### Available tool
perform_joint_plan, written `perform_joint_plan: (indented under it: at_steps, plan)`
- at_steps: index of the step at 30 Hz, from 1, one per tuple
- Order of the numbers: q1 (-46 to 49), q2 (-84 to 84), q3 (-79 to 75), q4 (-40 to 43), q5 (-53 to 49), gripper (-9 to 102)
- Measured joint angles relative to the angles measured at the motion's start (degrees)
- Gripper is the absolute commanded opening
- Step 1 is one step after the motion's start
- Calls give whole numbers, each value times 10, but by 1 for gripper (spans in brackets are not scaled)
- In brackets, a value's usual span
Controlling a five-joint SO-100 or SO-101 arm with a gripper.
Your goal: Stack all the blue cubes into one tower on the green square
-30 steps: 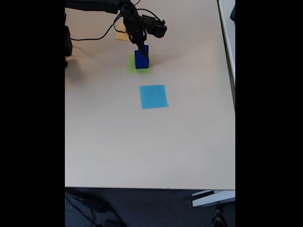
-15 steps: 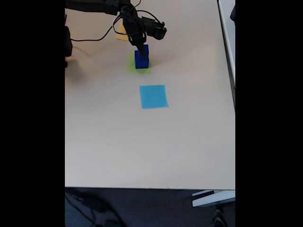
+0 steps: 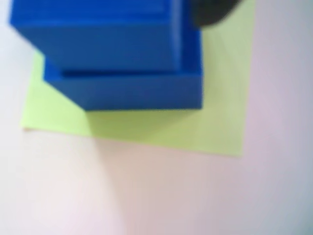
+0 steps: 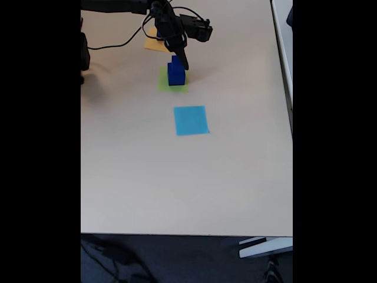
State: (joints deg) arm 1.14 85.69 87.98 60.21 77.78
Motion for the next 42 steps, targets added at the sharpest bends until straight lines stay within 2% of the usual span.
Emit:
perform_joint_plan:
  at_steps: [9,24,42]
  plan:
    - [-1,0,-58,-2,-18,26]
    - [-1,-70,-106,-2,-12,12]
    - [3,-95,-125,-2,-18,15]
